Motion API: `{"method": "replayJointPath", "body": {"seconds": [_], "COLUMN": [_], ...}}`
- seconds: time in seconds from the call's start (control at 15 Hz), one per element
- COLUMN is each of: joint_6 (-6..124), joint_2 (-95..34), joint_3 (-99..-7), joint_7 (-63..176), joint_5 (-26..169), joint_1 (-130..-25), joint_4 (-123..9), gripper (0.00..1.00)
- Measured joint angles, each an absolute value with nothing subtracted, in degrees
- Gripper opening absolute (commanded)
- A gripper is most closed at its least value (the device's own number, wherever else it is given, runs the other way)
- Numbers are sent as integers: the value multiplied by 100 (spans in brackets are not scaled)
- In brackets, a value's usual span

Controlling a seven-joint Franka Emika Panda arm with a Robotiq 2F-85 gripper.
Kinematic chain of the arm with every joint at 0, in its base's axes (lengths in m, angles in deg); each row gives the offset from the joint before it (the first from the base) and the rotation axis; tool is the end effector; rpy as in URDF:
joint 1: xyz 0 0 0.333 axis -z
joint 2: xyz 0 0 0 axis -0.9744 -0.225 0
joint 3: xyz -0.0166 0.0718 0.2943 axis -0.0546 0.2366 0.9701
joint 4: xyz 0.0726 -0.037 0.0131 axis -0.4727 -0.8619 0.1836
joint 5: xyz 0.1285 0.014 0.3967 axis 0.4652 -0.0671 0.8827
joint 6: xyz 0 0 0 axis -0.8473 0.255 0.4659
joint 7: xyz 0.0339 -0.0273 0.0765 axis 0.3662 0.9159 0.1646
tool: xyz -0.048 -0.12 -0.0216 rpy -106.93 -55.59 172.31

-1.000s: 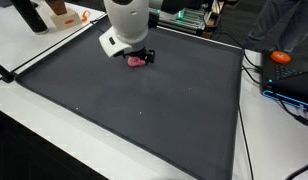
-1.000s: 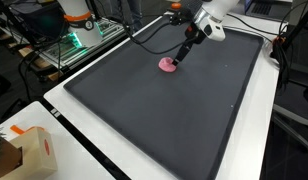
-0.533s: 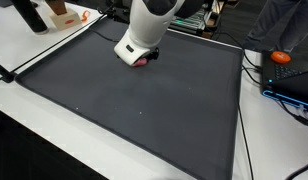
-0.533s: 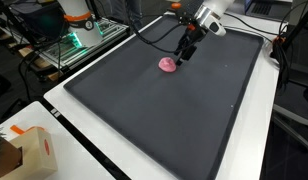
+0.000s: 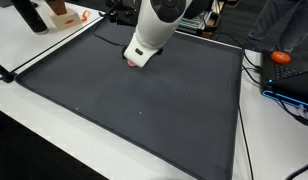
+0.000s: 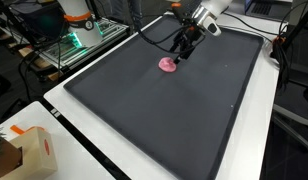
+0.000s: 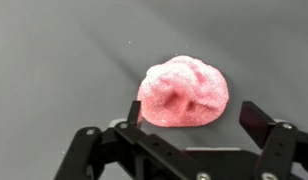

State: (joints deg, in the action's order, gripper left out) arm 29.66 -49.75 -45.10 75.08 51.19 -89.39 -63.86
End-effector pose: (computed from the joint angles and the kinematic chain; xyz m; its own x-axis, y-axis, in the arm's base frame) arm 0.5950 0.1318 0.1483 0.6414 0.5318 -0.5529 0.6912 -0.7133 0.1159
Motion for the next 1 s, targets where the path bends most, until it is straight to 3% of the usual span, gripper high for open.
{"method": "replayJointPath", "body": {"seconds": [1.0], "joint_6": [2893], "joint_2": [-4505], "joint_3": [-4370], "joint_7": [7601], "joint_5": [5386], "joint_1": [-8778], "joint_4": [-6577], "gripper": [100]}}
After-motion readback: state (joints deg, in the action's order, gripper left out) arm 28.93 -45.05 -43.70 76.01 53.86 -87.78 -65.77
